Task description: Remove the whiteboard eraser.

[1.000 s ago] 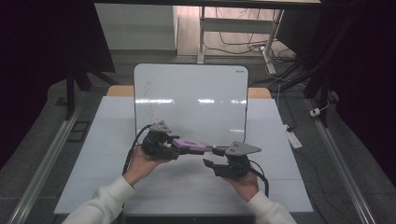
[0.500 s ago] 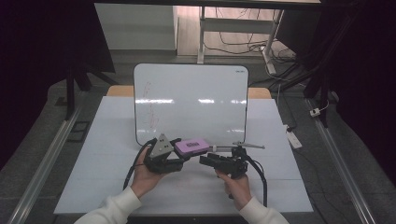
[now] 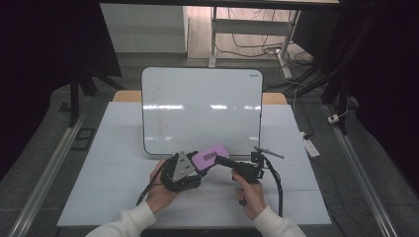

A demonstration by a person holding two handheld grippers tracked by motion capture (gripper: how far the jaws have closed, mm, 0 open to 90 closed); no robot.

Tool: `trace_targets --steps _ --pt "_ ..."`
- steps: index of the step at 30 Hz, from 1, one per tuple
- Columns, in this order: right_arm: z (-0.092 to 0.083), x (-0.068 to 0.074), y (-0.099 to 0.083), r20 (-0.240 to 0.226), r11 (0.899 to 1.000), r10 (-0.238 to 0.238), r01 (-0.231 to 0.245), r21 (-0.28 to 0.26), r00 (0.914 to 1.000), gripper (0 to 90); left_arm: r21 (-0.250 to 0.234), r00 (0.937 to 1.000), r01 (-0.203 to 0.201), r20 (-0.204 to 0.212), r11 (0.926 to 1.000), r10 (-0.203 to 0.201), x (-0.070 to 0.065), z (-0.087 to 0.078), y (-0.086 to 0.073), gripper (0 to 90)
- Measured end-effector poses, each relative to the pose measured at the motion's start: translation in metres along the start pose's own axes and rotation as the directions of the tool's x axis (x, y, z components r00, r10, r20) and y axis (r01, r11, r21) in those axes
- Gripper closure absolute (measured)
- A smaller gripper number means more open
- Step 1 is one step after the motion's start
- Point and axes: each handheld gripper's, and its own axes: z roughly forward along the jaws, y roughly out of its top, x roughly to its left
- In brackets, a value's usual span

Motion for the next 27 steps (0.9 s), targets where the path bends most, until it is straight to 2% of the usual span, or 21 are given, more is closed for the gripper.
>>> trace_targets --steps 1,6,11,15,17,19,22,27 --pt "-0.001 0.000 0.001 0.024 1.000 -0.008 0.009 -0.019 0.9997 46.4 0.007 1.0000 -0.006 -0.002 1.0000 0.006 -0.001 0.001 0.000 41.0" --pt "-0.003 -0.002 0.003 0.006 0.999 -0.013 0.013 -0.047 0.9999 55.1 0.045 1.0000 0.000 0.006 0.9990 0.000 0.000 0.006 -0.002 41.2" --pt "-0.005 -0.001 0.003 -0.020 0.996 -0.048 0.046 -0.078 0.9987 61.5 0.078 0.9993 0.016 0.033 0.9968 -0.019 0.002 0.012 -0.004 40.8" --pt "-0.006 0.002 0.003 -0.016 0.993 -0.090 0.088 -0.080 0.9958 63.9 0.092 0.9976 0.031 0.059 0.9953 -0.036 0.002 0.015 -0.005 37.4" --pt "-0.006 0.005 0.002 0.007 0.989 -0.130 0.130 -0.076 0.9915 64.6 0.096 0.9953 0.053 0.076 0.9940 -0.060 0.004 0.015 -0.004 33.6" --pt "-0.005 0.007 0.001 0.019 0.983 -0.169 0.170 -0.069 0.9855 65.0 0.102 0.9943 0.067 0.076 0.9925 -0.075 0.006 0.015 -0.002 30.7" --pt "-0.003 0.011 0.000 0.041 0.971 -0.229 0.231 -0.062 0.9726 65.2 0.113 0.9940 0.079 0.067 0.9905 -0.086 0.008 0.016 0.002 27.7" --pt "0.001 0.018 -0.004 0.060 0.950 -0.304 0.307 -0.051 0.9508 65.3 0.158 0.9884 0.111 0.085 0.9812 -0.125 0.010 0.024 0.010 23.0"
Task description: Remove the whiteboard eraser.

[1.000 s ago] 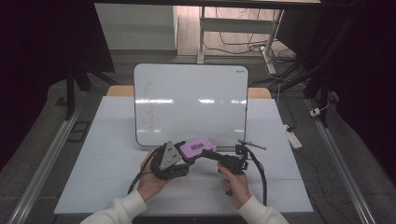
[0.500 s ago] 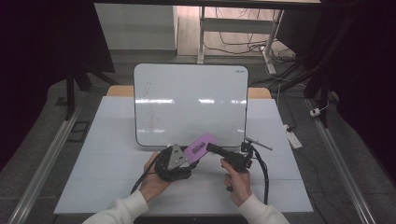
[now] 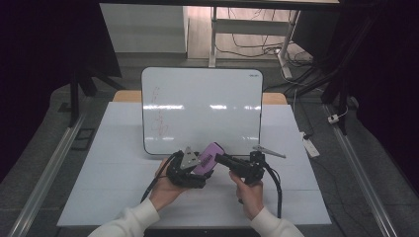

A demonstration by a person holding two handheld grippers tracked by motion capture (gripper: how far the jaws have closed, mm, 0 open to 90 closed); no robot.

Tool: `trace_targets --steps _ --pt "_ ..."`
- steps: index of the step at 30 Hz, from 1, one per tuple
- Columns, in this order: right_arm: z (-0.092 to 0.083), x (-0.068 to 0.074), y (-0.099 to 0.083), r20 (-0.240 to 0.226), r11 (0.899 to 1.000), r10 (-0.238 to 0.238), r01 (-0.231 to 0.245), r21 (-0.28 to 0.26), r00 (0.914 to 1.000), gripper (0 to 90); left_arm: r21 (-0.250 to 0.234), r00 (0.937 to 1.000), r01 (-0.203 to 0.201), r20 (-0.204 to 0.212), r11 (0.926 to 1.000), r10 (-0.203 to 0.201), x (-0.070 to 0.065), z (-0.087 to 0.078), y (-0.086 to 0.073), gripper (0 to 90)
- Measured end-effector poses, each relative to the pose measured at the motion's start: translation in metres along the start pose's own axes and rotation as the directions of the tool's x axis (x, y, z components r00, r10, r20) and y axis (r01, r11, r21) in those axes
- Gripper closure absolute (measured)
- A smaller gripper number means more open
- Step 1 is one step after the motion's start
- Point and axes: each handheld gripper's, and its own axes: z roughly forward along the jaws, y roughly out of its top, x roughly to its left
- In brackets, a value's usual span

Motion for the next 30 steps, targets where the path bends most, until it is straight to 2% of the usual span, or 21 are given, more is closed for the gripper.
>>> trace_targets --steps 4,5,6,8,12,18,23,25,26,30 --pt "0.001 0.004 -0.001 -0.001 0.999 -0.044 0.044 0.007 0.9990 65.3 0.029 0.9999 -0.008 -0.009 0.9996 0.008 -0.001 0.007 0.005 22.0" --pt "0.002 0.006 -0.002 0.009 0.997 -0.076 0.075 0.013 0.9971 65.3 0.026 0.9999 -0.007 -0.011 0.9996 0.007 -0.001 0.007 0.006 24.3" --pt "0.002 0.006 -0.002 0.009 0.997 -0.076 0.075 0.013 0.9971 65.3 0.024 0.9999 -0.006 -0.013 0.9997 0.007 -0.001 0.007 0.007 24.3" --pt "0.003 0.008 -0.003 0.017 0.995 -0.102 0.101 0.018 0.9947 65.3 0.014 0.9998 0.001 -0.021 0.9999 0.000 0.000 0.007 0.008 32.0" --pt "0.003 0.010 -0.003 0.027 0.993 -0.115 0.114 0.012 0.9930 65.4 0.014 0.9998 -0.003 -0.017 0.9999 0.003 -0.001 0.008 0.009 38.6" --pt "0.003 0.009 -0.004 0.031 0.993 -0.113 0.113 0.018 0.9931 65.4 0.035 1.0000 0.008 0.003 0.9994 -0.009 0.001 0.009 0.009 40.6" --pt "0.003 0.008 -0.004 0.025 0.994 -0.111 0.111 0.022 0.9935 65.2 0.033 0.9999 0.011 0.010 0.9994 -0.012 0.002 0.008 0.009 41.0" --pt "0.003 0.008 -0.003 0.020 0.993 -0.119 0.119 0.023 0.9927 62.6 0.026 0.9998 0.013 0.014 0.9996 -0.014 0.003 0.006 0.009 41.0" --pt "0.002 0.010 -0.002 0.031 0.990 -0.139 0.138 0.012 0.9898 51.8 0.022 0.9998 0.016 0.011 0.9996 -0.017 0.004 0.004 0.009 41.0" --pt "-0.006 0.009 0.002 0.023 0.987 -0.160 0.160 0.002 0.9868 48.4 0.012 0.9992 0.037 -0.012 0.9992 -0.037 0.016 -0.008 0.006 41.0"
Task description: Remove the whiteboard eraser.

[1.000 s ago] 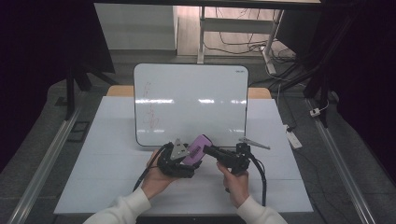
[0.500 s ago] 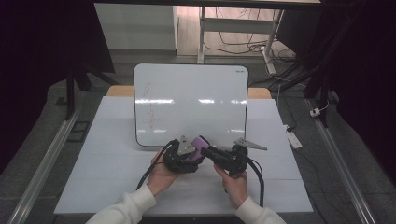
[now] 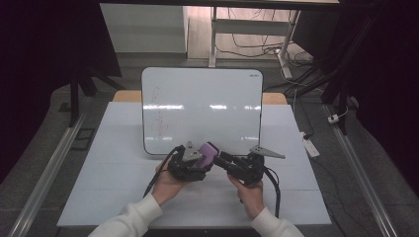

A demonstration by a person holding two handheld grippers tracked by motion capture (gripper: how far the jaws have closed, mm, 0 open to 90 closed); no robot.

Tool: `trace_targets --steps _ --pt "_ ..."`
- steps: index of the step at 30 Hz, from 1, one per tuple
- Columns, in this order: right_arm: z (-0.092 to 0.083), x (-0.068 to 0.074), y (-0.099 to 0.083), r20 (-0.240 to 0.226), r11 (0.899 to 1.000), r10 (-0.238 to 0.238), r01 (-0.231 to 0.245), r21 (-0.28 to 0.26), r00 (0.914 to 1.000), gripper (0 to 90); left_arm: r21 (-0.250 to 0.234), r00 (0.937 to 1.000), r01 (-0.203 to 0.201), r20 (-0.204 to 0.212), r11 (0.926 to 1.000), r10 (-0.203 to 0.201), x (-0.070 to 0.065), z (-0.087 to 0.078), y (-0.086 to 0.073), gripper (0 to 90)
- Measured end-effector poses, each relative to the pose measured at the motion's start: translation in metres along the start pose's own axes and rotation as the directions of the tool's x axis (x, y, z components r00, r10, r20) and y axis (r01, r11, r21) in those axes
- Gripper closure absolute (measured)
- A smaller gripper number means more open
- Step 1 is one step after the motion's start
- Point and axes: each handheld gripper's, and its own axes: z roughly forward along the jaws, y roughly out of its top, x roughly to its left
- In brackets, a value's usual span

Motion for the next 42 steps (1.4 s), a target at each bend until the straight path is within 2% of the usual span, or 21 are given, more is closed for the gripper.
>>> trace_targets --steps 4,5,6,7,8,9,10,11,15,18,20,23,24,25,27,29,31,33,37,40,42 --pt "-0.021 -0.011 0.002 0.013 0.994 -0.102 0.102 0.034 0.9947 43.5 -0.019 0.9990 0.043 -0.011 0.9989 -0.043 0.016 -0.018 -0.008 41.0" --pt "-0.021 -0.011 0.002 0.013 0.994 -0.102 0.102 0.034 0.9947 43.5 -0.026 0.9985 0.054 -0.011 0.9982 -0.054 0.019 -0.022 -0.011 41.0" --pt "-0.032 -0.017 0.002 0.045 0.988 -0.151 0.149 0.048 0.9875 42.3 -0.030 0.9978 0.064 -0.011 0.9975 -0.065 0.023 -0.027 -0.013 41.0" --pt "-0.032 -0.017 0.002 0.045 0.988 -0.151 0.149 0.048 0.9875 42.3 -0.036 0.9972 0.073 -0.013 0.9967 -0.073 0.025 -0.031 -0.015 41.0" --pt "-0.037 -0.020 0.001 0.067 0.982 -0.182 0.179 0.056 0.9810 42.0 -0.042 0.9967 0.079 -0.015 0.9960 -0.079 0.028 -0.035 -0.017 41.0" --pt "-0.048 -0.025 0.001 0.106 0.969 -0.241 0.234 0.072 0.9647 41.8 -0.051 0.9962 0.085 -0.015 0.9951 -0.086 0.029 -0.039 -0.019 40.9" --pt "-0.052 -0.028 0.001 0.115 0.965 -0.259 0.251 0.078 0.9591 41.4 -0.059 0.9956 0.091 -0.015 0.9941 -0.092 0.031 -0.043 -0.020 41.0" --pt "-0.052 -0.028 0.001 0.115 0.965 -0.259 0.251 0.078 0.9591 41.4 -0.068 0.9949 0.099 -0.015 0.9928 -0.100 0.033 -0.046 -0.021 41.0" --pt "-0.069 -0.034 -0.001 0.162 0.936 -0.348 0.332 0.118 0.9235 40.6 -0.104 0.9929 0.117 -0.011 0.9877 -0.118 0.039 -0.057 -0.025 41.0" --pt "-0.079 -0.039 -0.003 0.185 0.921 -0.385 0.364 0.135 0.9044 40.1 -0.138 0.9905 0.136 -0.002 0.9810 -0.138 0.044 -0.066 -0.027 40.9" --pt "-0.086 -0.044 -0.004 0.193 0.923 -0.381 0.360 0.132 0.9044 40.0 -0.164 0.9893 0.142 -0.006 0.9761 -0.145 0.047 -0.073 -0.028 40.9" --pt "-0.091 -0.047 -0.006 0.220 0.911 -0.409 0.380 0.161 0.8857 39.5 -0.194 0.9886 0.137 -0.035 0.9713 -0.147 0.054 -0.085 -0.028 40.9" --pt "-0.092 -0.049 -0.008 0.233 0.901 -0.428 0.393 0.183 0.8730 38.8 -0.208 0.9872 0.142 -0.042 0.9677 -0.154 0.058 -0.090 -0.028 40.9" --pt "-0.092 -0.049 -0.008 0.233 0.901 -0.428 0.393 0.183 0.8730 38.8 -0.221 0.9854 0.151 -0.044 0.9635 -0.164 0.063 -0.094 -0.028 40.9" --pt "-0.091 -0.050 -0.010 0.239 0.895 -0.440 0.400 0.200 0.8654 38.5 -0.245 0.9820 0.158 -0.063 0.9565 -0.178 0.071 -0.102 -0.027 40.9" --pt "-0.090 -0.051 -0.011 0.236 0.893 -0.442 0.401 0.204 0.8653 38.2 -0.265 0.9779 0.169 -0.076 0.9494 -0.195 0.078 -0.109 -0.027 40.9" --pt "-0.091 -0.051 -0.011 0.243 0.888 -0.453 0.410 0.209 0.8576 38.1 -0.277 0.9730 0.173 -0.101 0.9451 -0.208 0.085 -0.115 -0.027 40.9" --pt "-0.092 -0.052 -0.012 0.246 0.888 -0.453 0.409 0.211 0.8569 38.1 -0.284 0.9680 0.189 -0.108 0.9400 -0.227 0.091 -0.118 -0.028 41.0" --pt "-0.090 -0.054 -0.016 0.244 0.887 -0.450 0.400 0.231 0.8589 37.8 -0.277 0.9564 0.207 -0.144 0.9382 -0.254 0.101 -0.121 -0.033 40.9" --pt "-0.088 -0.054 -0.016 0.246 0.876 -0.470 0.414 0.247 0.8480 37.7 -0.264 0.9490 0.214 -0.172 0.9404 -0.264 0.106 -0.117 -0.034 41.0" --pt "-0.088 -0.055 -0.016 0.248 0.879 -0.465 0.409 0.246 0.8499 37.7 -0.255 0.9450 0.216 -0.188 0.9424 -0.267 0.111 -0.113 -0.030 40.9"
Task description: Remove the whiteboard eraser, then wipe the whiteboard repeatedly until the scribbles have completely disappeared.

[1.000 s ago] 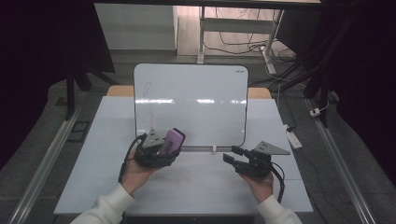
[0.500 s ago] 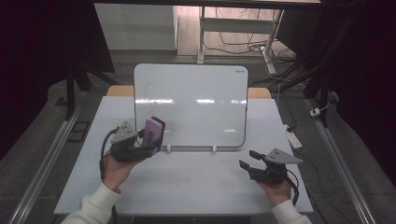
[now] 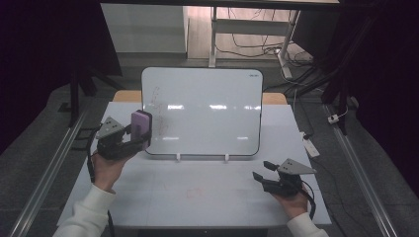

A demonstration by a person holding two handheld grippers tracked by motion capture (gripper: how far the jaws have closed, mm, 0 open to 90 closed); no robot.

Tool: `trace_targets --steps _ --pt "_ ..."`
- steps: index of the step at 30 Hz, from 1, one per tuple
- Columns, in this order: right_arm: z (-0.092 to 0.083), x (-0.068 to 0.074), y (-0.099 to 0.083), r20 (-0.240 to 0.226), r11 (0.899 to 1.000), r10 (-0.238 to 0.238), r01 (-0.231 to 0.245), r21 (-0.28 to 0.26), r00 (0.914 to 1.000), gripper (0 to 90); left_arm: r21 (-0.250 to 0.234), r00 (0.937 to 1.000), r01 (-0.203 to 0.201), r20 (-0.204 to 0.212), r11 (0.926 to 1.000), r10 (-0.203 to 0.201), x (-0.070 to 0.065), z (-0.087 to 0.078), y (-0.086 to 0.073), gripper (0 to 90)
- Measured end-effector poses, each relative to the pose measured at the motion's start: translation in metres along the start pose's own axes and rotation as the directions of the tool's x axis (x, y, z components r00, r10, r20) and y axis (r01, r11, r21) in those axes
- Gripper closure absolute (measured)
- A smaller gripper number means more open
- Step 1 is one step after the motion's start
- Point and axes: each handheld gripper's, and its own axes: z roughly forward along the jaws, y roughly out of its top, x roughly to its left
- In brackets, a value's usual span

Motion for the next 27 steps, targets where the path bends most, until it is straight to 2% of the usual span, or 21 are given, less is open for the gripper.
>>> trace_targets --steps 10,14,16,20,24,27 --pt "0.002 -0.001 0.000 0.011 1.000 -0.009 0.008 0.002 0.9999 37.7 0.035 0.9961 -0.024 -0.084 0.9991 0.027 0.016 0.043 0.050 40.9" --pt "0.003 0.001 0.000 0.012 1.000 -0.017 0.017 0.006 0.9998 37.6 0.052 0.9945 0.010 -0.105 0.9986 -0.004 0.027 0.062 0.065 40.9" --pt "0.004 0.001 0.000 0.012 1.000 -0.016 0.016 0.006 0.9998 37.3 0.065 0.9925 0.026 -0.121 0.9975 -0.018 0.033 0.073 0.070 40.9" --pt "0.004 0.001 0.000 0.016 1.000 -0.015 0.015 0.004 0.9998 37.2 0.076 0.9902 0.071 -0.126 0.9946 -0.061 0.043 0.086 0.077 40.9" --pt "0.004 0.001 -0.001 0.019 1.000 -0.017 0.017 0.009 0.9997 36.9 0.098 0.9894 0.080 -0.129 0.9920 -0.067 0.046 0.095 0.080 40.9" --pt "0.005 0.001 -0.001 0.022 1.000 -0.017 0.017 0.011 0.9996 36.7 0.116 0.9885 0.062 -0.145 0.9913 -0.045 0.043 0.098 0.080 41.0"
